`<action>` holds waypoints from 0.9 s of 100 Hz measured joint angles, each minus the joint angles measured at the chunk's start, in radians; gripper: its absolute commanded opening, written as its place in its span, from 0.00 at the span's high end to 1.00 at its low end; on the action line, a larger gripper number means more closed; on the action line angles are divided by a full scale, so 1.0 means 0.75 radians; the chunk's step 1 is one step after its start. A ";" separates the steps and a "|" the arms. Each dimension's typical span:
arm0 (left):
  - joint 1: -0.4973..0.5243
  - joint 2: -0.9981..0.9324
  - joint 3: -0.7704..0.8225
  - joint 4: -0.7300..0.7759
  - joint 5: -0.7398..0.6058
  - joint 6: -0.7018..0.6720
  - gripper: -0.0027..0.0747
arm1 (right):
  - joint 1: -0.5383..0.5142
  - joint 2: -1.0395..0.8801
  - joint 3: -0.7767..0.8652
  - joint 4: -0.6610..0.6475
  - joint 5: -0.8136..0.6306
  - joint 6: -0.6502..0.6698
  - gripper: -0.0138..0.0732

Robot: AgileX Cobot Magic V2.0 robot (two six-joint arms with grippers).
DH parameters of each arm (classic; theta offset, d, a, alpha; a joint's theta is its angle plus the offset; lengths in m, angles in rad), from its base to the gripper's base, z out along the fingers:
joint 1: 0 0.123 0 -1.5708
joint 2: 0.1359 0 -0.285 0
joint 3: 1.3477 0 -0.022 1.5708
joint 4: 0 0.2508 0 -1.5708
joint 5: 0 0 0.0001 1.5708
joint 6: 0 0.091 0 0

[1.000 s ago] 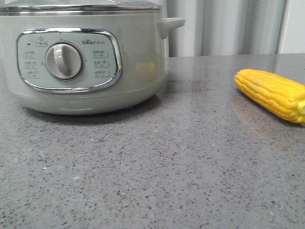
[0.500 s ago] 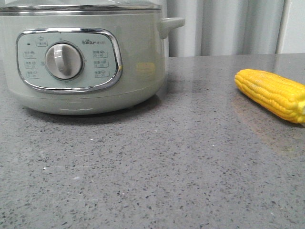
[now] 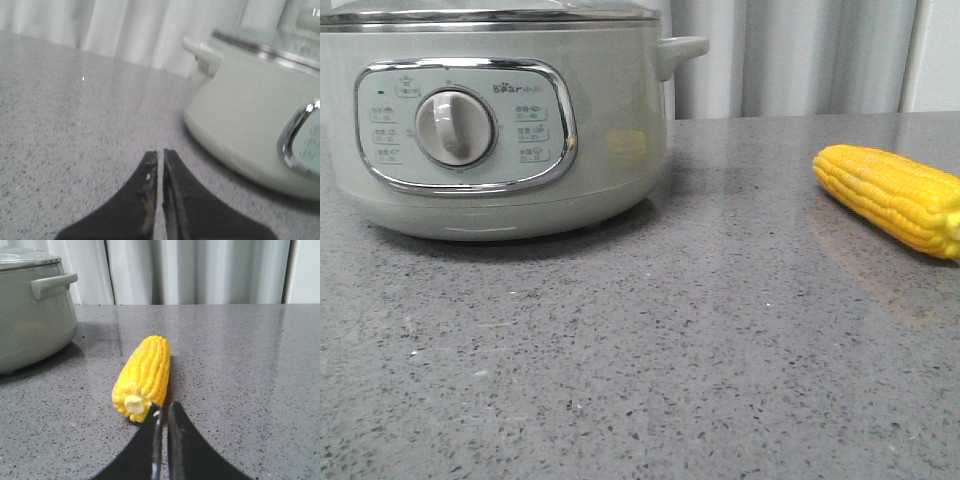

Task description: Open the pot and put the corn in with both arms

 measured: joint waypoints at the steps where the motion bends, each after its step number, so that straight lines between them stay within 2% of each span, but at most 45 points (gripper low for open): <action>1: 0.000 0.000 0.000 -0.008 -0.003 0.000 0.99 | 0.000 0.000 0.000 0.003 0.000 0.000 0.93; 90: 0.000 0.000 0.000 -0.053 -0.029 0.000 0.99 | 0.000 0.000 0.000 0.062 -0.010 0.003 0.93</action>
